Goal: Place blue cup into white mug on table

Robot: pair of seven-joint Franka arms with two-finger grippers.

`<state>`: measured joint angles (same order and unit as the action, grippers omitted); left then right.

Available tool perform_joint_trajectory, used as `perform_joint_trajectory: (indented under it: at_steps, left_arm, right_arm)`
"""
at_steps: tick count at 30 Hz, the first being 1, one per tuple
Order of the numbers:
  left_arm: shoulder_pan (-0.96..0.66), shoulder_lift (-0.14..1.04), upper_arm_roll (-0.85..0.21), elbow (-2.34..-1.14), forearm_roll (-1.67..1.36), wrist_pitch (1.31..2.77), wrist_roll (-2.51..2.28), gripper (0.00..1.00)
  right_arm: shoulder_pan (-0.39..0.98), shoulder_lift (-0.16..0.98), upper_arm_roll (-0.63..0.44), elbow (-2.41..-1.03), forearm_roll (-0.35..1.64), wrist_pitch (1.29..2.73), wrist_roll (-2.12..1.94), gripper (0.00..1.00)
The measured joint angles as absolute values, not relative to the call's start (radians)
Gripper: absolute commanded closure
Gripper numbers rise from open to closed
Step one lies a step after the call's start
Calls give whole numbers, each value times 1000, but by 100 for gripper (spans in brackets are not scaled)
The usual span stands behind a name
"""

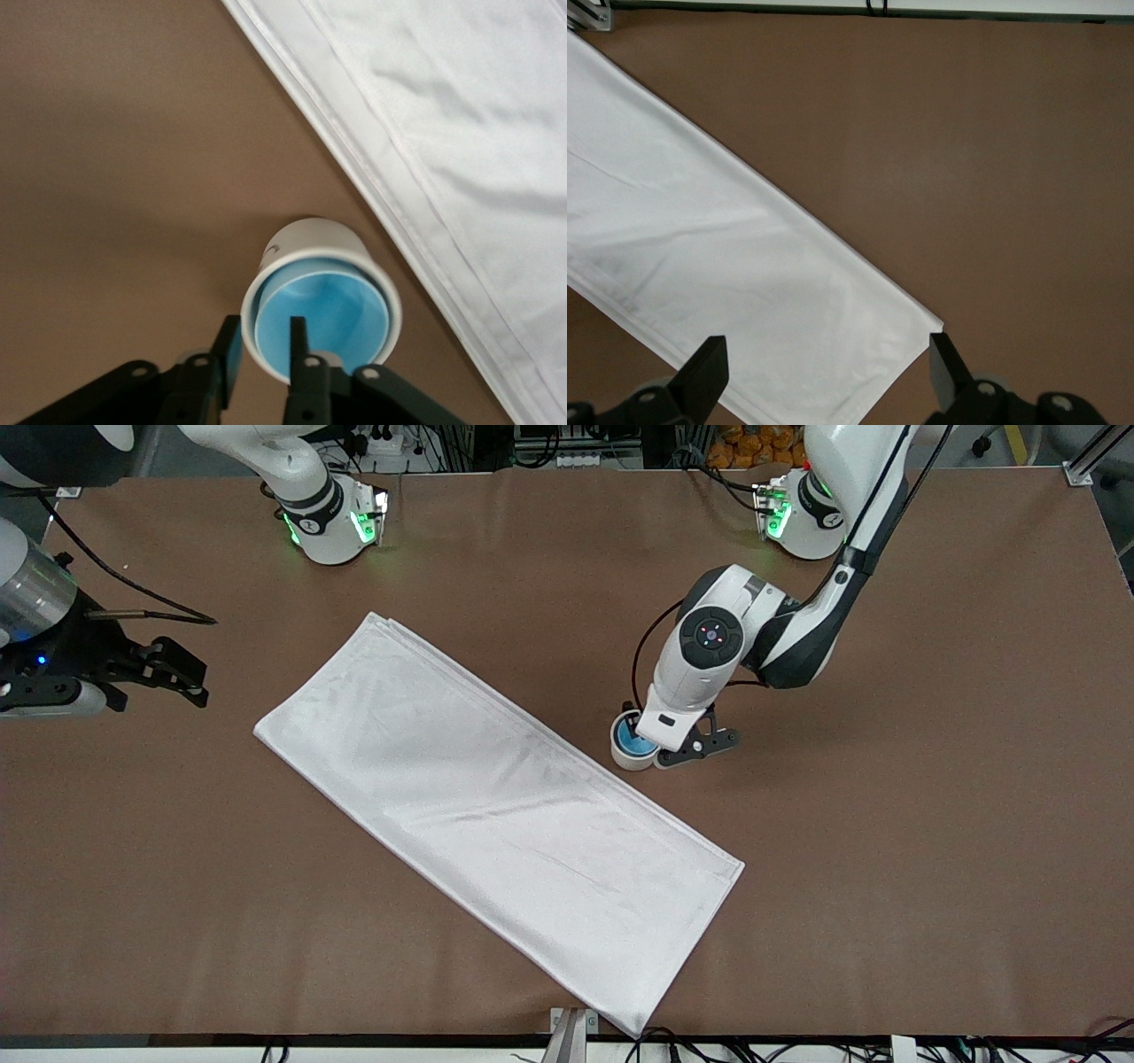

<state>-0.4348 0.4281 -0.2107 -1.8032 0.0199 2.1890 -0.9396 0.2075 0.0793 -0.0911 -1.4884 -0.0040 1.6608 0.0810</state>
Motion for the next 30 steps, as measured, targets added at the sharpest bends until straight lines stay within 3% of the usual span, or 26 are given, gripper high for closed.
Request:
perform_joint_trajectory:
  at_steps: [7,23,30]
  left_arm:
    - [-367,411,-204,-1789,35,2189,-882,0]
    - [11,293,-200,-1785,37,2074,-278,0]
    - [68,174,-201,-1876,37,2045,-189,0]
  right_arm:
    - [194,78,-91,-1492,-4,1660,80,0]
    - [168,71,-91,-1517,-3,1661,64,0]
    - [143,63,-91,-1518,-3,1660,50,0]
